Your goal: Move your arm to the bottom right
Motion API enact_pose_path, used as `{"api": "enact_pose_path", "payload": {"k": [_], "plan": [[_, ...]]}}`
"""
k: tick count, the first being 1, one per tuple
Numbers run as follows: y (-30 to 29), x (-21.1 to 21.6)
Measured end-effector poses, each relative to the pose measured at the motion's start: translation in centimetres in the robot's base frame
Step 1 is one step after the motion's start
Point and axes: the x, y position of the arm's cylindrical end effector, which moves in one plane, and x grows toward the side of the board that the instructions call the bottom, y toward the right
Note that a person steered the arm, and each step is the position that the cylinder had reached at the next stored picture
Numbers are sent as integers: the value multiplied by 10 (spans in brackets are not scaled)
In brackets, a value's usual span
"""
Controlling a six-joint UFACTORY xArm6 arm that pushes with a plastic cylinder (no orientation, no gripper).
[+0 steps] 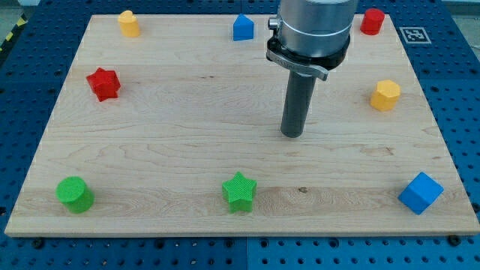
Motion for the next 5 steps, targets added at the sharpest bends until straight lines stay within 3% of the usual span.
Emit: {"api": "enact_pose_path", "payload": {"k": [2, 4, 5], "plan": [[29, 0], [157, 10], [210, 51]]}}
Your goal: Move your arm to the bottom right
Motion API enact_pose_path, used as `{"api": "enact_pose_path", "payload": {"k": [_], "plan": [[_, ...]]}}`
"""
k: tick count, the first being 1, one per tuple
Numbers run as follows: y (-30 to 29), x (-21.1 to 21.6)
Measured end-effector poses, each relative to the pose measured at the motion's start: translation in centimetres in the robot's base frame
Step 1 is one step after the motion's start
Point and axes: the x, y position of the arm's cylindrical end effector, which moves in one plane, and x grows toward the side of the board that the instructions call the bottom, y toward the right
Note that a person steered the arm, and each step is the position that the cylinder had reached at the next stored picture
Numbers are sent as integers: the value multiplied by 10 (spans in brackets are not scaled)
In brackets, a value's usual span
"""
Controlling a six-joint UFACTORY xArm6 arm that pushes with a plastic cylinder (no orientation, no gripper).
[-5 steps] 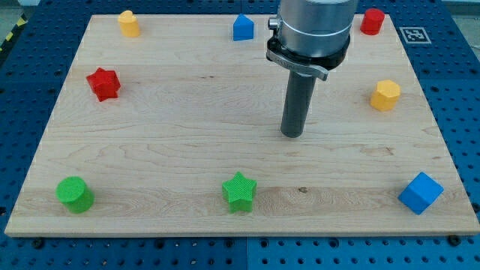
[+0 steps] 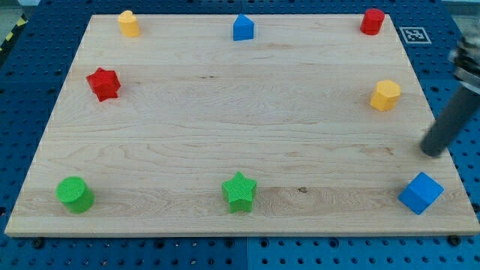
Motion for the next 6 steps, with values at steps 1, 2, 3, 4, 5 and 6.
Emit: {"api": "enact_pose_path", "payload": {"k": [1, 2, 3, 4, 5, 6], "plan": [[14, 59], [10, 90], [10, 90], [-10, 90], [-36, 85], [-37, 58]]}}
